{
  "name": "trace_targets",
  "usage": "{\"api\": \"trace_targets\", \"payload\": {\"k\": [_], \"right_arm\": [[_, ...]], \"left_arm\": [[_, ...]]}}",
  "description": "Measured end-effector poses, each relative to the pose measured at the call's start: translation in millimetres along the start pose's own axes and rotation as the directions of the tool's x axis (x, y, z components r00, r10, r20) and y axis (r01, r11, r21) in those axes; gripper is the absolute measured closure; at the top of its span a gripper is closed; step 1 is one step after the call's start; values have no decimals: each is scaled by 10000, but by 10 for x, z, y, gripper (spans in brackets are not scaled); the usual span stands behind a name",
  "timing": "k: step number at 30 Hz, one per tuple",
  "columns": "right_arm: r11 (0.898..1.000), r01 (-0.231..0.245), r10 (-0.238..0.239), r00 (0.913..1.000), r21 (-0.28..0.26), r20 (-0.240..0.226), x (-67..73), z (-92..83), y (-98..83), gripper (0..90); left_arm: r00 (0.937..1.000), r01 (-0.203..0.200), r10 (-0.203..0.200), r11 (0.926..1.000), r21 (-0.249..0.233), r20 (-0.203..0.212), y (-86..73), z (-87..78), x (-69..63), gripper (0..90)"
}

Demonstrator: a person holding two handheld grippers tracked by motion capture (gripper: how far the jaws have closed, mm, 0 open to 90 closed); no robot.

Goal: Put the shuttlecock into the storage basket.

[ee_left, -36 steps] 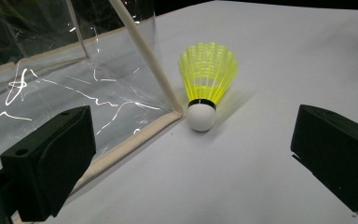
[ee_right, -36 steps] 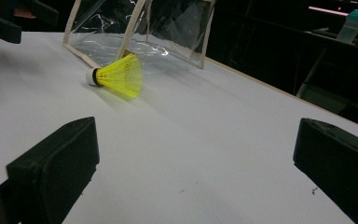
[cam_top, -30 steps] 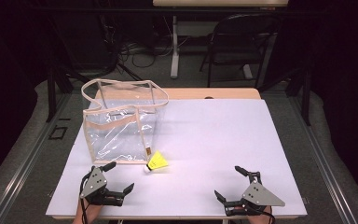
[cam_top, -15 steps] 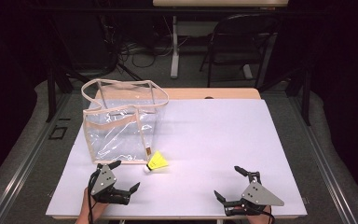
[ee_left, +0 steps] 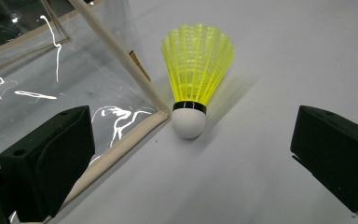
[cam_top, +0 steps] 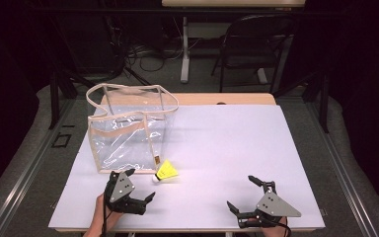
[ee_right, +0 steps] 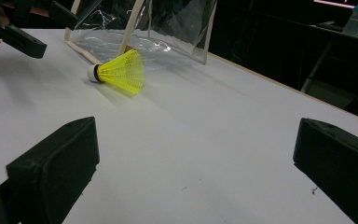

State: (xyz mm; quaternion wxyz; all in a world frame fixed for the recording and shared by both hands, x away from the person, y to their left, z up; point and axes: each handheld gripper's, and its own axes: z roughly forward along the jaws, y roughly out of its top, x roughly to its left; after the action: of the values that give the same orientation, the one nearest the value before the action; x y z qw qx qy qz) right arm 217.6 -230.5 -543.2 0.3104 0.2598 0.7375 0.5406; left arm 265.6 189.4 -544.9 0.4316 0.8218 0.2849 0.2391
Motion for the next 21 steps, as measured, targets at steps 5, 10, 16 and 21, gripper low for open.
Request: {"api": "trace_targets", "payload": {"k": [5,10,16,21], "right_arm": [[10000,72,-72,10000,-7,-48,6,15,4,0],[10000,41,-41,10000,36,-46,0,20,-1,0],[9999,129,-128,9998,45,-128,12,26,4,0],[9999,107,-106,9998,69,-144,10,34,-4,0]], "left_arm": [[10000,-19,20,9998,205,-63,45,27,-24,0],[9999,-35,39,9994,353,-117,92,68,-50,0],[9997,-157,164,9989,452,-160,139,118,-89,0],[9994,-243,261,9970,729,-231,181,178,-96,0]]}}
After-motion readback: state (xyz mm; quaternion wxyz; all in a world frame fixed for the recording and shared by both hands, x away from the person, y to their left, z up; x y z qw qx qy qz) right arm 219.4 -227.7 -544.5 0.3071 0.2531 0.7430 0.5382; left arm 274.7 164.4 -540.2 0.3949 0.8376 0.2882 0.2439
